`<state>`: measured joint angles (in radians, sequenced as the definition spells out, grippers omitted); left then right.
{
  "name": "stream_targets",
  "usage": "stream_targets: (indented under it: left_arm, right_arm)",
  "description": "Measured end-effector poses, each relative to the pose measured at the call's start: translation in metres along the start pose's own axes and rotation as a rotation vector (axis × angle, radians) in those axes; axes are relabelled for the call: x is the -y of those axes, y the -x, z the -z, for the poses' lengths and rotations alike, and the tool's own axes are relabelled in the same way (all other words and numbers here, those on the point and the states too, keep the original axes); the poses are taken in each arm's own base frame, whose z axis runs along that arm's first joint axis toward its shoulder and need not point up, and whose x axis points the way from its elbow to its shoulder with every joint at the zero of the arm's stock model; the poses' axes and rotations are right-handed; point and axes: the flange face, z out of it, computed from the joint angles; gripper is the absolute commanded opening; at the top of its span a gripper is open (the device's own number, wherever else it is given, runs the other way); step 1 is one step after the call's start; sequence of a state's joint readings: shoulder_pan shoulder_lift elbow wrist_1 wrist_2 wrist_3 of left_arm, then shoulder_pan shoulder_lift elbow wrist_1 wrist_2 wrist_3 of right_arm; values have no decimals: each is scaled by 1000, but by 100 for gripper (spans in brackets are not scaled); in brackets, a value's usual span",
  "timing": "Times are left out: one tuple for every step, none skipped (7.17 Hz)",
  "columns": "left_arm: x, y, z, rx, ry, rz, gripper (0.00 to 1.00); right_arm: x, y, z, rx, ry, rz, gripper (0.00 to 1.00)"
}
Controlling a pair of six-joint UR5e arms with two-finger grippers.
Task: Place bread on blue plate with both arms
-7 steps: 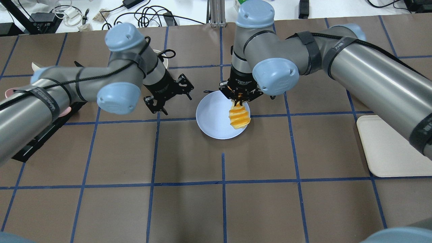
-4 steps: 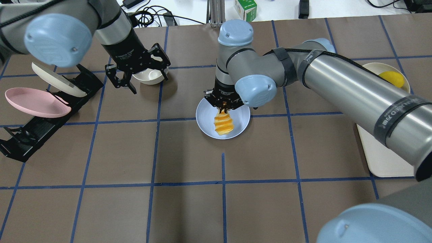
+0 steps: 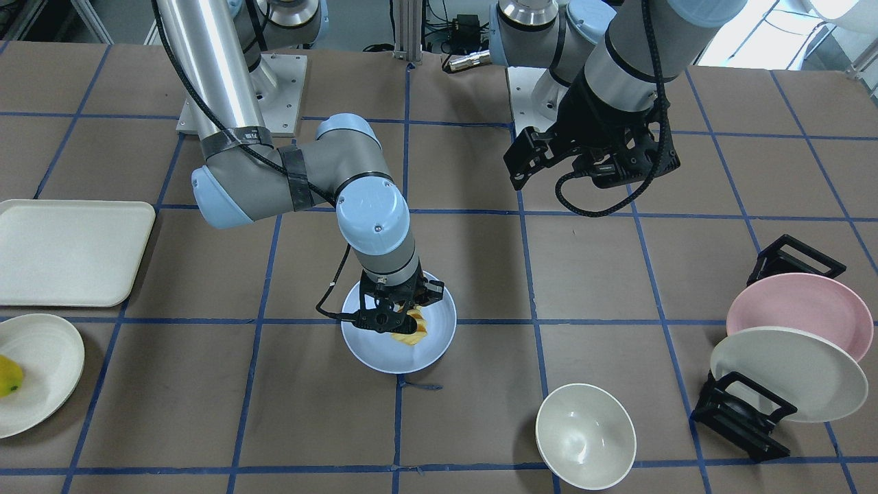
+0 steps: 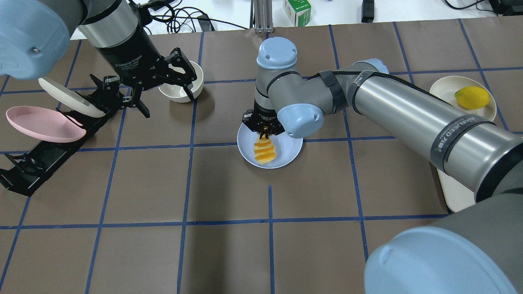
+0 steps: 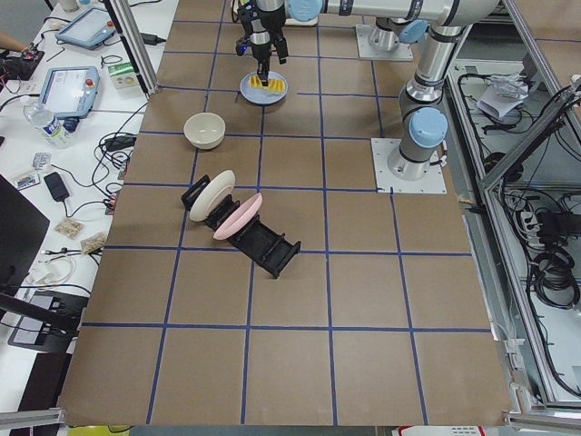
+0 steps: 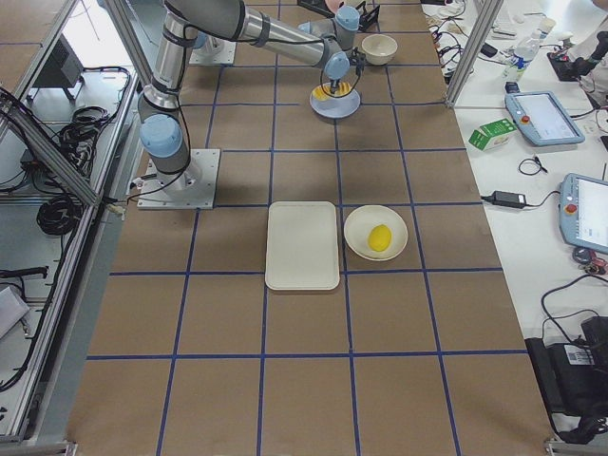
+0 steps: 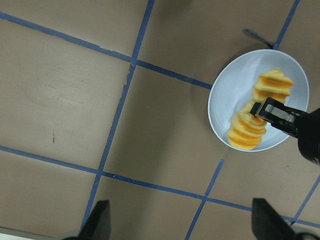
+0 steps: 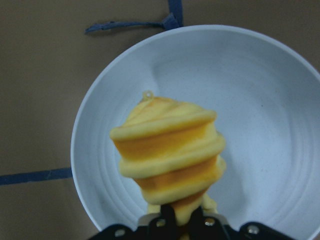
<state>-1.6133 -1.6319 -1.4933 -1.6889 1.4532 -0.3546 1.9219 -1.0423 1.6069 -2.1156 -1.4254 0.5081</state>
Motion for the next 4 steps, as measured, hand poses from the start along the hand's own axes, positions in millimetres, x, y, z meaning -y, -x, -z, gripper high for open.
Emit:
stream_targets:
  left_arm:
    - [-3,4,4,38,-22,-23,100]
    - [-4,8,5,62,-32,-48,100]
    - [-2,10,3,73,-33,-73,100]
    - [0,10,1,77,-29,-96,100]
  right_arm:
    - [-4,-3,-6,-8,11,-7,99]
    - [-6,-6,-10,-11,20,-17,100]
    - [-7,-6,-9,-11,20,-25,100]
    - [-6,-6,-5,-11,14,-27,100]
